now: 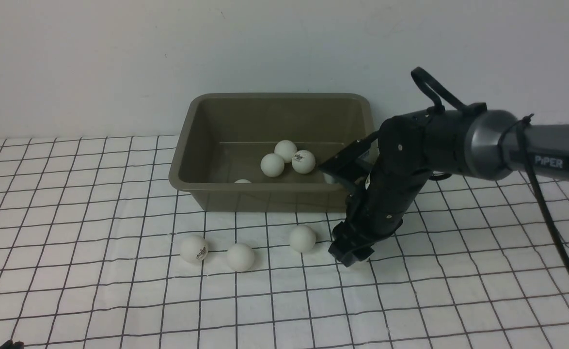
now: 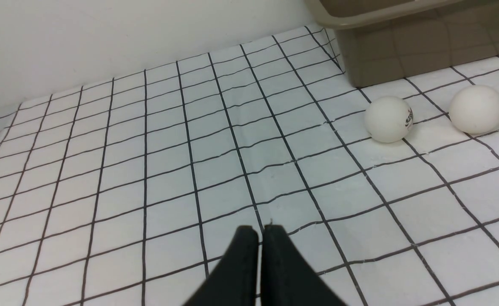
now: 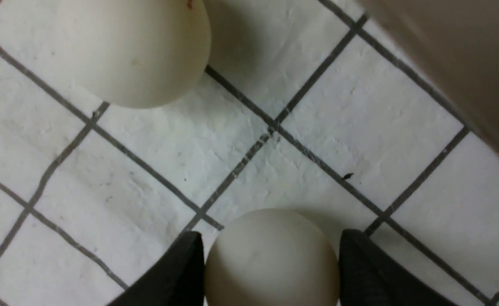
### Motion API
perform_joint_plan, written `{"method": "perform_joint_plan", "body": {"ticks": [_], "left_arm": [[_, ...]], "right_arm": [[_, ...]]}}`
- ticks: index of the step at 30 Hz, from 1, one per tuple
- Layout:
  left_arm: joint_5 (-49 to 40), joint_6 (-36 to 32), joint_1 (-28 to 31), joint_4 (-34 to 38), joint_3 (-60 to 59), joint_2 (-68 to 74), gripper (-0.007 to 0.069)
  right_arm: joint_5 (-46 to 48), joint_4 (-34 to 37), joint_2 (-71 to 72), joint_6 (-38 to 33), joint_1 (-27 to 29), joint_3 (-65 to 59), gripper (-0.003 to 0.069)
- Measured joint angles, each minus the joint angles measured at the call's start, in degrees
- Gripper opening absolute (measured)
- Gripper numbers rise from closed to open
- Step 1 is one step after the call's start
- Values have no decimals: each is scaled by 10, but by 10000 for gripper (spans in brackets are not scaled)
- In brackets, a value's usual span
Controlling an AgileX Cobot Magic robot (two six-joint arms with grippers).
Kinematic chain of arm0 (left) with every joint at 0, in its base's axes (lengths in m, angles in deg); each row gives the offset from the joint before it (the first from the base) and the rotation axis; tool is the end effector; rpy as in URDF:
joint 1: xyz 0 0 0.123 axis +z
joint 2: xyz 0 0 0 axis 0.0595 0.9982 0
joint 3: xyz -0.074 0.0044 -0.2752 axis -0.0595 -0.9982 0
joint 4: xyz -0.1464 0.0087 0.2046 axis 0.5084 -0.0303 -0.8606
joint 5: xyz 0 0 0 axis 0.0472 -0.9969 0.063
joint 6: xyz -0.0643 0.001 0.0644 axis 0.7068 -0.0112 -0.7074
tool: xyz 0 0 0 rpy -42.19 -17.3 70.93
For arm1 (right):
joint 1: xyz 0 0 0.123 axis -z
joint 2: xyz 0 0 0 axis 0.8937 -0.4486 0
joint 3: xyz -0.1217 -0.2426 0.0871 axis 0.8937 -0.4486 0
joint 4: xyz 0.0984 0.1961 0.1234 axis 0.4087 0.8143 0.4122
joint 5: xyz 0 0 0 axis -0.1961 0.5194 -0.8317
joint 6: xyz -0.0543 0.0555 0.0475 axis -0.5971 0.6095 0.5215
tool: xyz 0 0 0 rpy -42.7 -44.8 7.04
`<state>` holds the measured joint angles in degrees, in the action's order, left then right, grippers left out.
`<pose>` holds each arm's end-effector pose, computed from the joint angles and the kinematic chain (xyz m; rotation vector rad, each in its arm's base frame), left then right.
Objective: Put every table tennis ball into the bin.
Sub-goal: Use the right arm to clamp the table tennis ball closest to it
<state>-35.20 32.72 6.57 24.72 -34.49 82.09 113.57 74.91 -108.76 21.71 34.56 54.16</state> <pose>0.0533 -0.0069 0.1735 0.1970 1.8354 0.0703 0.3549 0.2076 0.1553 -1.1411 2.7731 0.2095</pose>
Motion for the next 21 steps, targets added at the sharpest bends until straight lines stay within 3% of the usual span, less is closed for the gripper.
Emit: {"method": "perform_joint_plan", "body": {"ticks": [13, 21], "left_arm": [[0, 0, 0, 0, 0, 0, -4], [0, 0, 0, 0, 0, 0, -4]], "right_arm": [[90, 2, 34, 5, 0, 5, 365], [131, 13, 109, 5, 0, 101, 365]]}}
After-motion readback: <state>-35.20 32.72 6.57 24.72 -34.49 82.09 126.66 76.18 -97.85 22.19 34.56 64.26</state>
